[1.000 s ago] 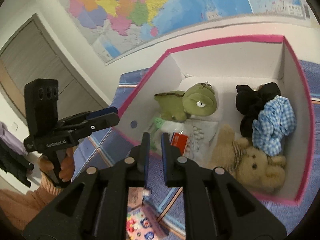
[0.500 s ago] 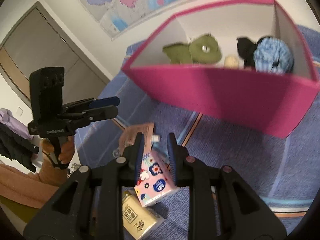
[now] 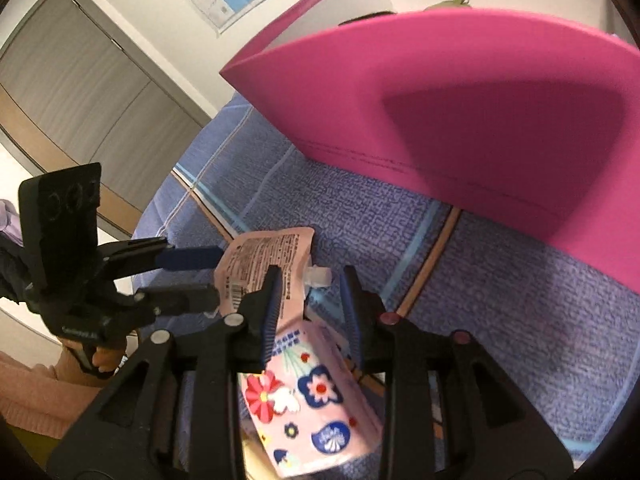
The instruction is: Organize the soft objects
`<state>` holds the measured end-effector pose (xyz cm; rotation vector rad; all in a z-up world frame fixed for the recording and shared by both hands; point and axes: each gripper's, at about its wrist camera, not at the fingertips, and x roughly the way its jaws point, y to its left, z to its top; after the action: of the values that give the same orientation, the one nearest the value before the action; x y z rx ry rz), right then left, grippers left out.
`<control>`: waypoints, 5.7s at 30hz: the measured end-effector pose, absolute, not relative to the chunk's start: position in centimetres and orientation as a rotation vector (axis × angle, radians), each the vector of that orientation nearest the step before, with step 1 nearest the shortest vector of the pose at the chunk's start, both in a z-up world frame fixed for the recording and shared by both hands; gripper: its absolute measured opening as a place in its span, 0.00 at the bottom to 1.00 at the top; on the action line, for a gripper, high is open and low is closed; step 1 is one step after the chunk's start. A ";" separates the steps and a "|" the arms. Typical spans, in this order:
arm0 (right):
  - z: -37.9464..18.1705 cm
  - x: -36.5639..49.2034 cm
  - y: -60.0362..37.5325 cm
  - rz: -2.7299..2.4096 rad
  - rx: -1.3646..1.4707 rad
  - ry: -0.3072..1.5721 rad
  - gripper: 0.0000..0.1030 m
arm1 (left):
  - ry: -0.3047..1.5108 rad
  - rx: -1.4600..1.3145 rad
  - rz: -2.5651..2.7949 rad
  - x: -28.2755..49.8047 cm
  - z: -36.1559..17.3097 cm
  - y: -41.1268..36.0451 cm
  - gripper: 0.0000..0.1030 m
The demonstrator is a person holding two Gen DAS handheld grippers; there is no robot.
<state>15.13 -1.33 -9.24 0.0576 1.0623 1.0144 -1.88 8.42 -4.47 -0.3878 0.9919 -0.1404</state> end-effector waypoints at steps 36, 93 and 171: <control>-3.4 12.7 -5.7 0.980 0.064 0.862 0.31 | 0.873 -0.330 -0.257 2.6 0.5 5.0 0.45; -7.2 13.7 -5.9 0.899 0.031 0.979 0.32 | 1.014 -0.391 -0.285 3.0 -4.7 3.9 0.44; -7.6 8.0 -11.3 0.892 0.115 1.006 0.33 | 1.000 -0.286 -0.331 1.3 -5.1 1.6 0.53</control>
<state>8.01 -11.29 -7.62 0.1151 1.0065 0.8921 1.27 1.58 -5.09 -0.2860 1.0002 -0.3312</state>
